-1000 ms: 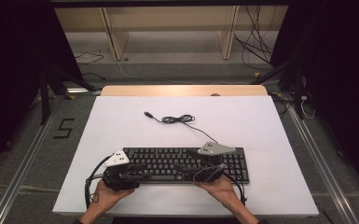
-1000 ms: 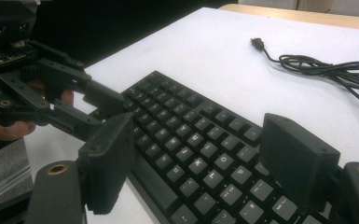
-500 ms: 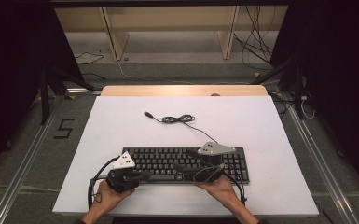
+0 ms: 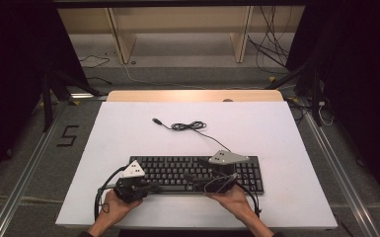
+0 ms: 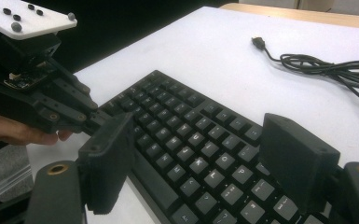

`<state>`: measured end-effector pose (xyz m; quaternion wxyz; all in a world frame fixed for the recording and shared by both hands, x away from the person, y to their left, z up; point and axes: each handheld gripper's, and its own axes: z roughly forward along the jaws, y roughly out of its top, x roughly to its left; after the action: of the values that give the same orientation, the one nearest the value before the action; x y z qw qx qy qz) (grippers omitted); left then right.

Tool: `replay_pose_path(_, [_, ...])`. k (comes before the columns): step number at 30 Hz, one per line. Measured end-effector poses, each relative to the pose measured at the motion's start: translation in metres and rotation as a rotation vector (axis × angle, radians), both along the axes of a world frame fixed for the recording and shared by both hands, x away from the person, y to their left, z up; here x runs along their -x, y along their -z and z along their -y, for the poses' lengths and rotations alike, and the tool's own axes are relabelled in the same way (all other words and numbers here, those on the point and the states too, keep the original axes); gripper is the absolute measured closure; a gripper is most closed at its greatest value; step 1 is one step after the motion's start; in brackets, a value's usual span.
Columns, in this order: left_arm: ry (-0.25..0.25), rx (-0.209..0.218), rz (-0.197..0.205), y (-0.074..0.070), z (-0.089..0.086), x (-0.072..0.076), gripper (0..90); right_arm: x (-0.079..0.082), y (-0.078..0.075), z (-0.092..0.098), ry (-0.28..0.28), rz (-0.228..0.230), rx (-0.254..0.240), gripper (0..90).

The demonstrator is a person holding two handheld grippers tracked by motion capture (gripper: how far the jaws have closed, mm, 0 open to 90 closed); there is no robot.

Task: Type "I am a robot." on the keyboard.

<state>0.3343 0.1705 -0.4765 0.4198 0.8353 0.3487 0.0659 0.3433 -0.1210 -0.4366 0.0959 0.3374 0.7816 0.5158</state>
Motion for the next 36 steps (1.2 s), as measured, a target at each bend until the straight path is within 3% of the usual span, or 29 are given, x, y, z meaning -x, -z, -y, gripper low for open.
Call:
replay_pose_path(14, [-0.012,-0.042,-0.014,0.006,0.002,-0.004,89.0,0.0,0.0,0.0,0.0,-0.001,-0.001,27.5])
replay_pose_path(19, [-0.017,-0.024,-0.037,0.006,0.001,-0.005,89.1,0.0,0.0,-0.001,-0.001,0.0,0.0,27.5])
replay_pose_path(25, [-0.016,-0.037,-0.015,0.004,0.002,-0.004,88.8,0.0,0.0,0.0,0.001,0.0,-0.001,27.5])
replay_pose_path(29, [-0.023,-0.009,-0.001,0.001,-0.001,-0.003,83.9,0.0,0.0,0.001,0.002,0.001,-0.002,27.5])
replay_pose_path(33, [-0.042,0.045,0.019,-0.004,-0.005,-0.003,77.0,0.0,-0.001,0.001,0.005,0.002,-0.004,27.5])
replay_pose_path(36, [-0.065,0.076,0.028,-0.007,-0.01,-0.004,68.4,0.0,-0.001,0.001,0.005,0.003,-0.003,27.5])
